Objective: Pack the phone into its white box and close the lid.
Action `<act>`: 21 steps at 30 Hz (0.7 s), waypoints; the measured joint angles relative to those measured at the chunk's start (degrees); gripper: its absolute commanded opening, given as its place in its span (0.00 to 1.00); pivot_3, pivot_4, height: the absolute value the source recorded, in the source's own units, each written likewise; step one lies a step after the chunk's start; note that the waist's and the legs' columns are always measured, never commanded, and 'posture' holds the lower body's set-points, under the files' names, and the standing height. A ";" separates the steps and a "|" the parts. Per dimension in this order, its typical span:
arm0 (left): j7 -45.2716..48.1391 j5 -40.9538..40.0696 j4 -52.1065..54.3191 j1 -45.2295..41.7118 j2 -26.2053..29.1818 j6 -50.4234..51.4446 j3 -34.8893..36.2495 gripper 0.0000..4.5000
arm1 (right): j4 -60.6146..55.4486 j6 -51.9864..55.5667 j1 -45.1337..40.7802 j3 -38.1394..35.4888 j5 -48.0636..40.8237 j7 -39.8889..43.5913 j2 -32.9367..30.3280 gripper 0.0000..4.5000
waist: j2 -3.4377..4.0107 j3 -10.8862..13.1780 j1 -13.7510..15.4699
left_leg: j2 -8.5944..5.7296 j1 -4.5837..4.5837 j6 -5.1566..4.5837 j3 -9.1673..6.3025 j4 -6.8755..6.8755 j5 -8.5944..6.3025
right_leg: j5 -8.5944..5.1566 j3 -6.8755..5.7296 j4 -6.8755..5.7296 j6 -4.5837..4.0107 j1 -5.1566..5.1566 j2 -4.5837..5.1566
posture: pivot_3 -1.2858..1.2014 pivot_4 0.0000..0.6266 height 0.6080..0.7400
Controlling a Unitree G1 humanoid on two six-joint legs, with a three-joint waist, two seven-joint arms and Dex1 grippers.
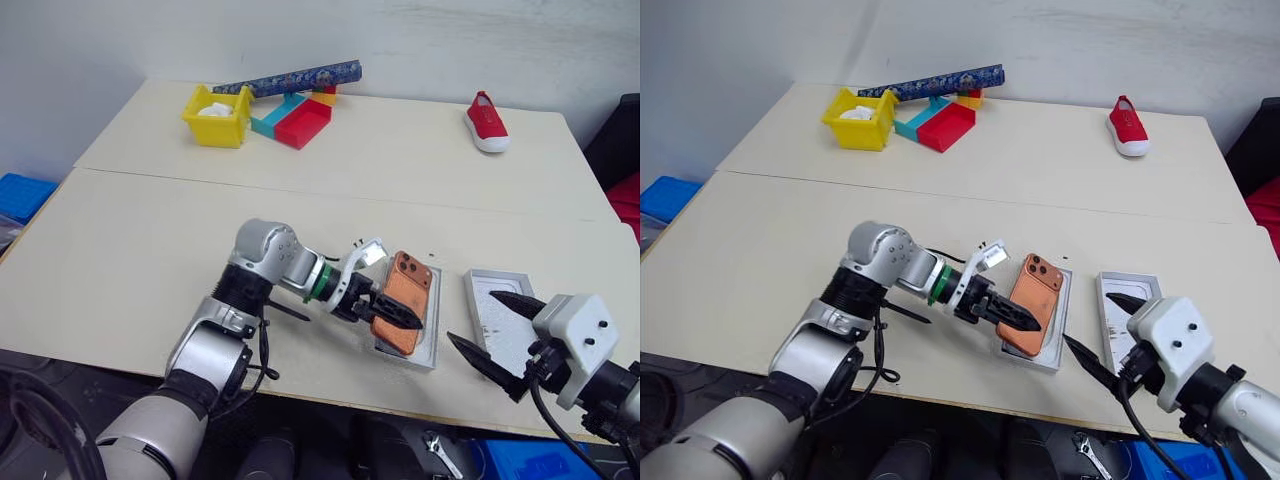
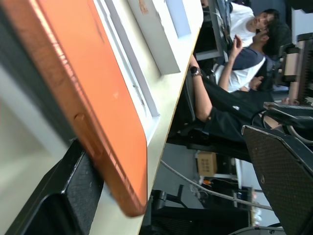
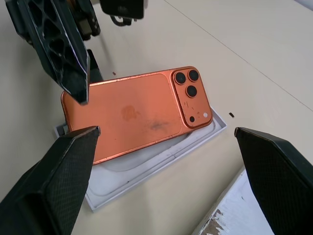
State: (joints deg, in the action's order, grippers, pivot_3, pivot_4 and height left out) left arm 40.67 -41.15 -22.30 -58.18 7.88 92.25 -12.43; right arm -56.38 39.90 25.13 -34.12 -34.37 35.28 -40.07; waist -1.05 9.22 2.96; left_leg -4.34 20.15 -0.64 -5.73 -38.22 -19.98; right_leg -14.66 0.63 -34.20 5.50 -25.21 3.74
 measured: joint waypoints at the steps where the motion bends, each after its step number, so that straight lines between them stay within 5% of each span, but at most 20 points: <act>1: 0.44 -0.45 0.40 -0.02 0.45 0.13 -0.02 0.99 | 0.20 -0.08 0.00 0.02 0.13 0.00 0.00 1.00 | 0.00 0.00 0.00 | 0.00 0.00 0.00 0.00 0.00 0.00 | 0.00 0.00 0.00 0.00 0.00 0.00 | 0.52 0.24 1.00; 12: 1.35 -1.52 2.63 -0.14 1.92 0.19 -1.55 0.99 | 1.33 -2.42 -0.84 2.38 1.41 0.04 0.00 1.00 | 0.00 0.00 -0.19 | 0.00 -0.02 -0.01 0.02 -0.04 0.01 | 0.00 0.05 -0.08 0.00 0.00 -0.02 | 0.52 0.24 1.00; 17: 3.99 -1.68 8.48 0.58 9.60 -1.97 -1.65 0.99 | 1.88 -2.57 -0.15 2.54 1.72 0.04 0.06 1.00 | 0.00 0.00 -0.47 | 0.01 -0.05 0.07 0.03 -0.05 0.06 | -0.02 0.07 -0.23 -0.04 -0.03 -0.03 | 0.52 0.24 1.00; 21: 10.71 -0.18 16.79 6.41 17.34 -16.22 -0.53 0.99 | 1.77 -0.67 0.88 2.18 1.10 -2.34 1.70 1.00 | 0.03 -0.02 -0.61 | 0.04 -0.06 0.08 0.03 -0.03 0.06 | -0.05 0.10 -0.25 -0.10 -0.04 -0.01 | 0.52 0.24 1.00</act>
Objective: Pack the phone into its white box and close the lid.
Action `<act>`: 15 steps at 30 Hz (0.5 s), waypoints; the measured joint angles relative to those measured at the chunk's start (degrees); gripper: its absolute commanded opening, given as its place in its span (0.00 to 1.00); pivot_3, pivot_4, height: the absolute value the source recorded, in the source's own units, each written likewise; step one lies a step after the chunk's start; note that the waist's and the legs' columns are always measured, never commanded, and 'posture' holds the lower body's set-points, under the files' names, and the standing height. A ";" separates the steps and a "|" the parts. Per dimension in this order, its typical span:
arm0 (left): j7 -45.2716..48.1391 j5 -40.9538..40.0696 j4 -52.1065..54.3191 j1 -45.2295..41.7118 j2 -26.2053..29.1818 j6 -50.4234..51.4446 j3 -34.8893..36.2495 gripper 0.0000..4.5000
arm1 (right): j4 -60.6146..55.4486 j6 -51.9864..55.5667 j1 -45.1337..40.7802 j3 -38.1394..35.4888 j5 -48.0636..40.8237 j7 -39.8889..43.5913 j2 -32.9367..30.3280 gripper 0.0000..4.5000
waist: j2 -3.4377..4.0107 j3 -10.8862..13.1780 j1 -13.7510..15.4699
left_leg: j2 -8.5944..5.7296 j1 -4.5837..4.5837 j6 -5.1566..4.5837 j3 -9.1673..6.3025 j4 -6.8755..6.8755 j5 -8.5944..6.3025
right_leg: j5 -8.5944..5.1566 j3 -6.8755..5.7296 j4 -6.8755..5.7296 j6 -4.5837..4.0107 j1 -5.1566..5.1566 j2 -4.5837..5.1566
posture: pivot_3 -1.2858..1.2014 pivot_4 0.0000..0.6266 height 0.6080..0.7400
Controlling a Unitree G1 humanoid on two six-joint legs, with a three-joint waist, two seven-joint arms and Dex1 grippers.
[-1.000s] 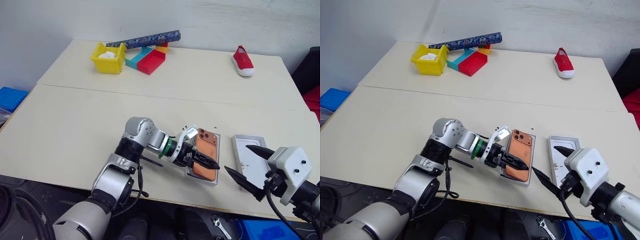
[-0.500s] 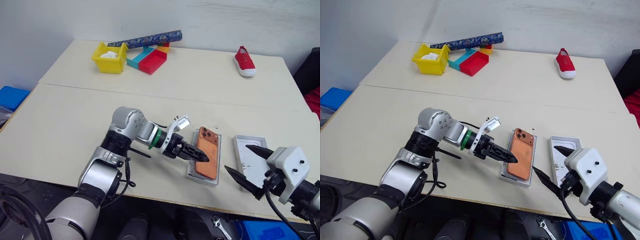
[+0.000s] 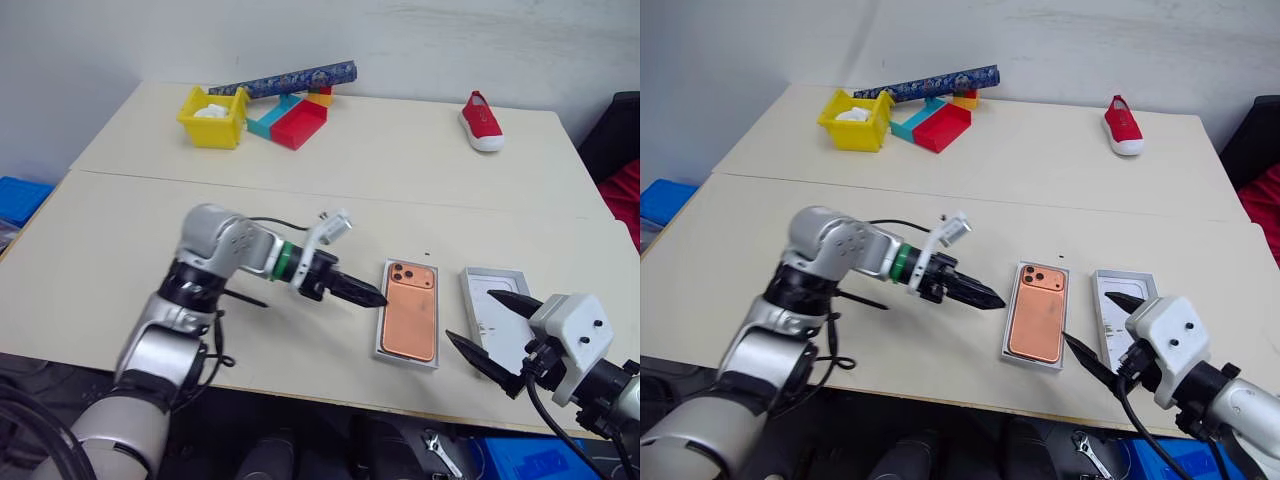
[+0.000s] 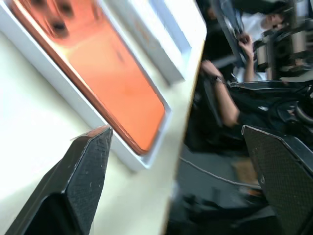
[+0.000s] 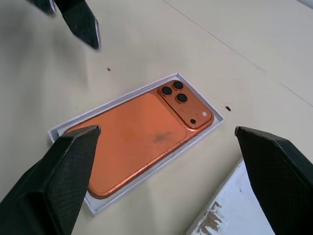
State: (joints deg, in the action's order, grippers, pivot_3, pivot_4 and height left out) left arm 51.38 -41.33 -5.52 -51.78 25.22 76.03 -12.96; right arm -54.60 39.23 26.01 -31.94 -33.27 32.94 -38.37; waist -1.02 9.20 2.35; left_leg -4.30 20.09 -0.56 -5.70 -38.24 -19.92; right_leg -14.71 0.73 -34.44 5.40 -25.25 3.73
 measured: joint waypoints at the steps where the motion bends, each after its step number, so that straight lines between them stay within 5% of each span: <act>1: 3.07 1.01 2.42 2.76 1.94 -6.02 0.60 0.99 | -0.18 2.17 -0.04 -0.03 -0.50 -2.24 0.92 1.00 | 0.00 0.00 0.07 | 0.00 0.01 0.00 0.00 0.00 0.00 | 0.00 0.00 0.01 -0.01 -0.01 0.01 | 0.52 0.24 1.00; 10: 19.99 9.36 8.06 10.61 7.41 -40.45 1.34 0.99 | -1.28 19.74 -7.89 6.33 -1.98 -23.20 10.00 1.00 | 0.02 -0.02 0.69 | -0.01 0.07 -0.09 0.00 -0.03 0.02 | 0.03 -0.02 0.07 -0.08 -0.01 0.06 | 0.52 0.24 1.00; 15: 19.29 11.33 7.87 10.70 6.83 -44.06 1.41 1.00 | 3.57 21.65 -13.69 12.22 1.86 -29.28 13.60 0.71 | 0.02 -0.02 0.35 | -0.04 0.07 -0.16 0.03 -0.05 0.02 | 0.04 -0.01 0.04 -0.06 -0.03 0.05 | 0.52 0.24 1.00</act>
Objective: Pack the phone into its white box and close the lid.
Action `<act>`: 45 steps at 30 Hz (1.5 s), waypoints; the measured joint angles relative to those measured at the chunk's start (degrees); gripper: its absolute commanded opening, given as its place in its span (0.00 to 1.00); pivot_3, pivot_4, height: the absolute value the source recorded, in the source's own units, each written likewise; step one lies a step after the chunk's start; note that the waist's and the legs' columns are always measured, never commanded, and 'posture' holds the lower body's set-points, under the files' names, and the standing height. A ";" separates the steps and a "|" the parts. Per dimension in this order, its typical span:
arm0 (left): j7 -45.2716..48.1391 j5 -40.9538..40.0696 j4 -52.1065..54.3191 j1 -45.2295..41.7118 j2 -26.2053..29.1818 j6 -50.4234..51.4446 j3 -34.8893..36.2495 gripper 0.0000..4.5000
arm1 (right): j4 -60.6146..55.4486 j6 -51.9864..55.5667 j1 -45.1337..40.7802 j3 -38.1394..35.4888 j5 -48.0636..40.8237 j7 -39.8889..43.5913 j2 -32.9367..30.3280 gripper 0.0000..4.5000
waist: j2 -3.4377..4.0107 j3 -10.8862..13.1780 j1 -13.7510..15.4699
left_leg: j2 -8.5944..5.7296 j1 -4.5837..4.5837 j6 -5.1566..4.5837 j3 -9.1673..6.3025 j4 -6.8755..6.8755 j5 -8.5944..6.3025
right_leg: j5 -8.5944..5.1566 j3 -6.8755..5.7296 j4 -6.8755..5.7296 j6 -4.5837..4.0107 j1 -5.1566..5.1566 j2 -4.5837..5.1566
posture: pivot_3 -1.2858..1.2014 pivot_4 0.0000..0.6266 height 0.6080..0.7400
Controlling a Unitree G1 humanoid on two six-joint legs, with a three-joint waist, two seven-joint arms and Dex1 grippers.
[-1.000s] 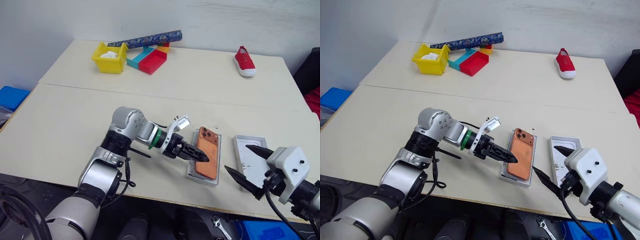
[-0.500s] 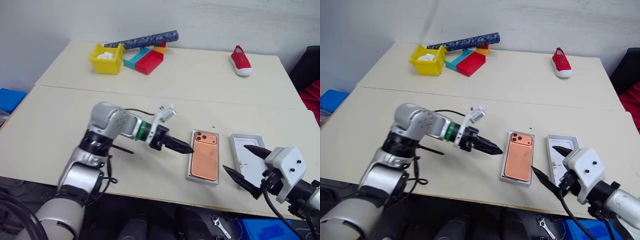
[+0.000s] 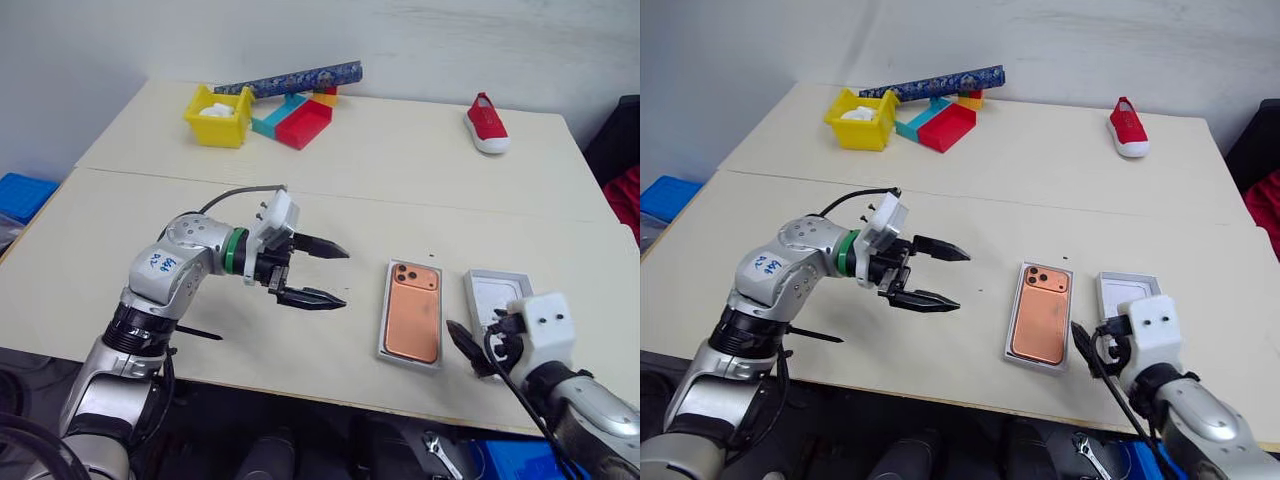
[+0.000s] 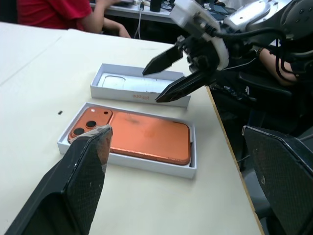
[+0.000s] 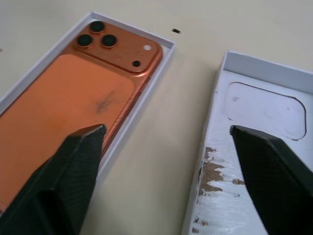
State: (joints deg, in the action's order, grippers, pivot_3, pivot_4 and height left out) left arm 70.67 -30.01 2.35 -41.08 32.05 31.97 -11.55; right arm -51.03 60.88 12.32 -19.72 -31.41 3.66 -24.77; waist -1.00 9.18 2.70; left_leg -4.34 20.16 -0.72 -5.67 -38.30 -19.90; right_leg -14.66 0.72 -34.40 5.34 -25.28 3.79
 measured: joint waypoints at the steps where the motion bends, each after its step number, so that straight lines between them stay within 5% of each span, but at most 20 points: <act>1: -0.09 0.23 0.01 0.00 0.00 -0.25 0.00 1.00 | 1.52 -0.02 -0.97 0.57 1.02 -1.03 0.62 0.63 | 0.00 0.00 -0.06 | 0.00 0.00 0.00 0.00 0.01 0.00 | 0.00 0.00 -0.03 0.00 -0.03 -0.01 | 0.52 0.24 1.00; 8: -2.06 0.55 0.26 0.02 -0.14 0.35 0.24 1.00 | 7.20 -0.80 -3.13 3.79 4.77 -2.06 2.36 0.11 | 0.01 0.00 -0.67 | 0.01 0.01 -0.01 0.00 0.02 0.01 | 0.00 0.01 -0.09 -0.01 -0.07 -0.05 | 0.52 0.24 1.00; 12: -2.46 0.55 1.05 0.21 -0.15 0.89 0.27 1.00 | 9.84 -1.41 -3.89 4.71 5.92 -1.60 2.88 0.11 | 0.00 0.00 -1.19 | 0.01 0.01 -0.01 0.00 0.02 0.01 | 0.00 0.01 -0.12 -0.01 -0.07 -0.05 | 0.52 0.24 1.00; 15: -2.81 0.56 1.37 0.22 -0.44 1.20 0.26 1.00 | 10.67 -2.65 -4.12 5.44 7.03 -1.42 3.05 0.00 | 0.01 0.00 -1.30 | 0.01 -0.01 -0.01 0.00 0.01 0.01 | 0.00 0.02 -0.13 -0.01 -0.07 -0.06 | 0.52 0.24 1.00; 22: -2.95 1.45 1.06 1.27 -0.35 0.47 0.25 1.00 | 7.46 -1.79 -3.34 3.20 4.41 1.11 3.60 0.00 | 0.02 -0.01 -1.38 | 0.02 -0.01 0.00 0.01 0.02 0.02 | 0.00 0.06 -0.19 -0.01 -0.09 -0.09 | 0.52 0.24 1.00; 25: -2.37 2.74 -0.47 1.96 0.50 -0.49 0.24 1.00 | 2.56 1.74 -5.55 -0.71 -3.38 2.50 5.41 0.00 | 0.02 -0.01 -1.52 | 0.05 -0.03 0.01 0.01 0.02 0.02 | 0.00 0.09 -0.22 -0.01 -0.09 -0.13 | 0.52 0.24 1.00; 28: -1.48 4.04 -0.81 3.71 1.84 -2.18 0.10 1.00 | 0.39 4.69 -9.74 -3.88 -24.04 0.92 6.54 0.00 | 0.03 0.00 -1.58 | 0.05 -0.04 0.00 0.01 0.03 0.02 | 0.00 0.12 -0.23 -0.02 -0.09 -0.12 | 0.52 0.24 1.00; 33: -0.97 5.49 -1.55 4.02 2.52 -3.78 0.15 1.00 | 7.85 -4.52 -15.14 1.59 -61.64 -16.56 2.99 0.00 | 0.03 0.01 -1.38 | 0.01 -0.02 -0.08 0.01 0.03 0.04 | 0.01 0.10 -0.12 -0.01 -0.06 0.01 | 0.52 0.24 1.00; 36: -1.15 5.93 -2.88 3.98 2.40 -4.51 0.16 1.00 | 12.84 -13.10 -19.60 7.03 -74.92 -25.30 4.08 0.00 | 0.03 0.01 -1.49 | 0.02 -0.02 -0.08 0.01 0.05 0.05 | 0.01 0.08 -0.11 0.00 -0.08 0.00 | 0.52 0.24 1.00; 43: -1.90 7.17 -3.42 3.96 2.59 -5.07 0.32 1.00 | 22.62 -22.94 -20.95 15.02 -80.17 -29.78 13.64 0.00 | 0.03 0.01 -1.49 | 0.02 0.08 -0.14 0.02 0.05 0.06 | 0.02 0.08 -0.28 0.01 -0.14 -0.03 | 0.52 0.24 1.00; 45: -2.36 7.70 -3.65 3.99 2.58 -5.51 0.33 0.92 | 24.15 -24.22 -20.62 15.81 -80.17 -29.67 14.91 0.00 | 0.04 0.01 -1.48 | 0.02 0.08 -0.16 0.02 0.06 0.05 | 0.02 0.08 -0.26 0.01 -0.14 -0.03 | 0.52 0.24 1.00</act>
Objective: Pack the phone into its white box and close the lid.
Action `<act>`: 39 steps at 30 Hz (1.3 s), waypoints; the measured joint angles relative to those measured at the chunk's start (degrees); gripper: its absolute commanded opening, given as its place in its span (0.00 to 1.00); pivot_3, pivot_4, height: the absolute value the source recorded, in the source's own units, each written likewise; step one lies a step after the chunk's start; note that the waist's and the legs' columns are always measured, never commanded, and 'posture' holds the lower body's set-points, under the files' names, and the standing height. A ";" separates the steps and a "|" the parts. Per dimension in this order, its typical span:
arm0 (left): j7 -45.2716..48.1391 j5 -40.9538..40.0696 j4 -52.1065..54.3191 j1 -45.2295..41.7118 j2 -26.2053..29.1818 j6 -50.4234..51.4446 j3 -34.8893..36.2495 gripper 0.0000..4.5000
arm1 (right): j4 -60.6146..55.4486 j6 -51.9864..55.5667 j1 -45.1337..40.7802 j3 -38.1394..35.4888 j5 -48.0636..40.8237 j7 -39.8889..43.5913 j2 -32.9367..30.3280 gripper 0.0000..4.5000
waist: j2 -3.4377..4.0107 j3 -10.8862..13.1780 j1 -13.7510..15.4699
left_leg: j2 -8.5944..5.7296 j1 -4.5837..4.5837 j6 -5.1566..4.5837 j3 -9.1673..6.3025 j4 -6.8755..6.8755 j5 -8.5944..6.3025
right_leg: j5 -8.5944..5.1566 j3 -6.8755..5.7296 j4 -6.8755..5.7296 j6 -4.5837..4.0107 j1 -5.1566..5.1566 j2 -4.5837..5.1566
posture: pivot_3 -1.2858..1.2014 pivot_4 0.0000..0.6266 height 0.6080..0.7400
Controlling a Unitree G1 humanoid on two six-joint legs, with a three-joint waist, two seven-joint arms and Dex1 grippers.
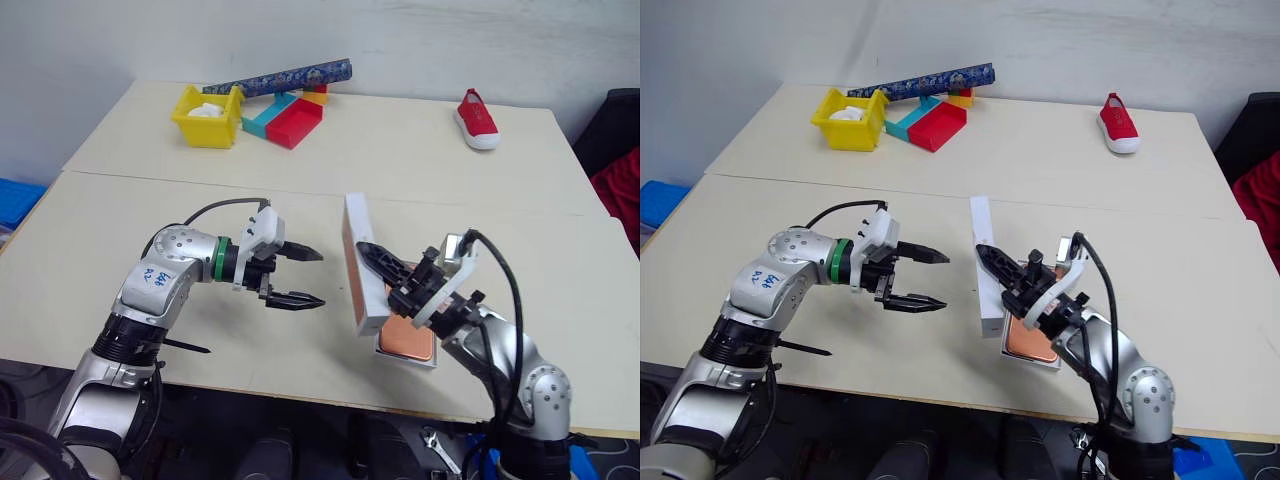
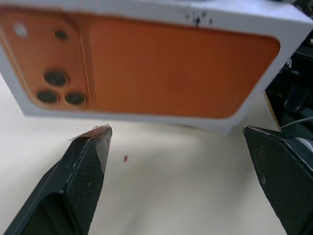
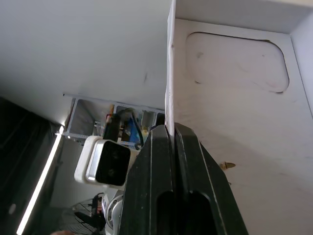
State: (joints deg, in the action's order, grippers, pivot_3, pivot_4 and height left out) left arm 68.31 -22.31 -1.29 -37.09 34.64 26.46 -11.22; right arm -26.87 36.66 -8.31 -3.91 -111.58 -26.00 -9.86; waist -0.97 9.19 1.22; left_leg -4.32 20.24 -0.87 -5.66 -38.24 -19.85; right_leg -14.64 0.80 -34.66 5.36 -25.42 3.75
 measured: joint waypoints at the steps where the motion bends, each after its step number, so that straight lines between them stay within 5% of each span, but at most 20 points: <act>1: -0.39 0.22 -0.44 0.00 -0.11 -0.37 0.03 0.88 | 0.95 -0.68 0.53 0.80 0.21 0.26 0.64 0.00 | 0.00 0.00 -0.01 | 0.00 0.00 0.00 0.00 0.01 0.00 | 0.00 0.00 0.01 0.00 0.00 -0.01 | 0.52 0.24 1.00; 14: -3.85 10.00 -13.62 -1.57 -7.78 -8.39 -4.82 0.01 | 4.07 -2.81 5.07 3.52 7.24 5.24 3.38 0.00 | -0.01 -0.02 0.06 | 0.00 -0.01 0.00 0.02 -0.02 0.00 | 0.00 0.01 -0.03 0.01 -0.01 -0.04 | 0.52 0.24 1.00; 16: -3.87 10.73 -14.88 -2.50 -8.99 -8.96 -5.32 0.01 | 3.53 -2.68 5.38 3.61 8.30 5.69 2.76 0.00 | -0.03 -0.03 0.04 | 0.00 -0.01 -0.01 0.02 -0.01 0.00 | 0.00 0.01 -0.05 0.01 -0.01 -0.04 | 0.52 0.24 1.00; 24: -2.69 12.92 -19.49 -6.31 -12.51 -11.52 -5.76 0.00 | 0.38 -0.92 9.60 3.57 8.09 5.05 -2.19 0.55 | -0.04 -0.03 0.05 | 0.01 0.00 -0.01 0.03 -0.01 -0.01 | 0.00 0.02 -0.03 0.01 -0.01 -0.03 | 0.52 0.24 1.00; 30: -1.84 13.80 -23.11 -8.21 -16.36 -13.21 -5.90 0.00 | -12.55 1.35 17.29 -2.75 8.05 8.02 -17.25 0.55 | -0.04 -0.03 0.42 | -0.03 0.09 -0.16 0.02 -0.08 -0.07 | 0.06 0.00 0.15 0.11 0.05 0.02 | 0.52 0.24 1.00; 37: -2.05 14.57 -26.25 -9.84 -23.31 -14.74 -7.83 0.00 | -22.21 7.12 32.22 -19.54 14.15 24.23 -36.78 0.55 | -0.18 -0.05 0.59 | 0.03 0.03 -0.31 0.09 -0.18 -0.13 | 0.12 0.01 0.39 0.22 0.31 -0.06 | 0.52 0.24 1.00; 39: -2.22 14.84 -26.78 -9.87 -24.82 -15.00 -8.06 0.00 | -23.55 8.42 35.75 -21.85 17.96 28.55 -39.76 0.47 | -0.20 -0.03 0.50 | 0.03 -0.06 -0.42 0.14 -0.18 -0.19 | 0.14 0.05 0.58 0.26 0.42 -0.08 | 0.52 0.24 1.00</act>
State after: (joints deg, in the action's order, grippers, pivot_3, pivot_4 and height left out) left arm 66.10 -7.47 -28.08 -46.95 9.82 11.45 -19.28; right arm -50.43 45.08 27.44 -25.76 -93.62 2.55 -49.61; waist -1.17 9.15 1.72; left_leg -4.29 20.18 -1.30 -5.51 -38.42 -20.04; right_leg -14.50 0.85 -34.08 5.62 -25.00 3.67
